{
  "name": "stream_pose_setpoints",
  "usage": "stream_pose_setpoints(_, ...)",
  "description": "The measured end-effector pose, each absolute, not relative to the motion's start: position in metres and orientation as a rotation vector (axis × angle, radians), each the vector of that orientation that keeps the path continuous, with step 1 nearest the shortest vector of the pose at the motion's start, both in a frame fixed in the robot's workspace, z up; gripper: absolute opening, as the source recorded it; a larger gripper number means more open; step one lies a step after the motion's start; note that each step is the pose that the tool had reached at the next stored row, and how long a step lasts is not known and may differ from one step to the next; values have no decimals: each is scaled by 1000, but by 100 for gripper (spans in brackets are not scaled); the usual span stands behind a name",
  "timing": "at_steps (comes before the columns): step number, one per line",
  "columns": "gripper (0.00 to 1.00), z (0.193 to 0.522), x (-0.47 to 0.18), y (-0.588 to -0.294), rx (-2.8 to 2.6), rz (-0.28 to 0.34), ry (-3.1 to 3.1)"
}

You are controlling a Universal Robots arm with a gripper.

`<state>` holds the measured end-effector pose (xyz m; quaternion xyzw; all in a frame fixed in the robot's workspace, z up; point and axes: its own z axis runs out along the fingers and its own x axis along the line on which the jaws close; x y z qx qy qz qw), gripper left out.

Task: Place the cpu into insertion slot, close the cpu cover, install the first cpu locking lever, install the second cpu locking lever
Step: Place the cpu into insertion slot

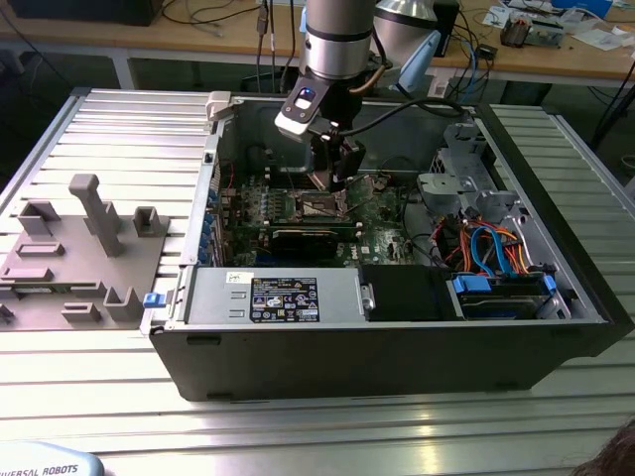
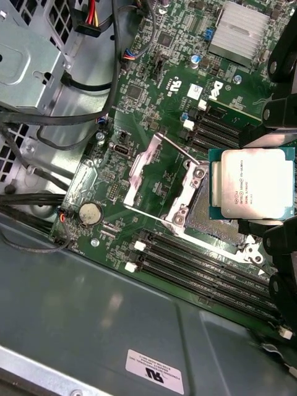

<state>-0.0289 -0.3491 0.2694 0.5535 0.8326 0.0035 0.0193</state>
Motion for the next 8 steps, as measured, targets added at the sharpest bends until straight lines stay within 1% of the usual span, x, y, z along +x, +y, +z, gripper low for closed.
stream_pose_setpoints(8, 54, 269, -29, -349, 1728, 11, 2578)
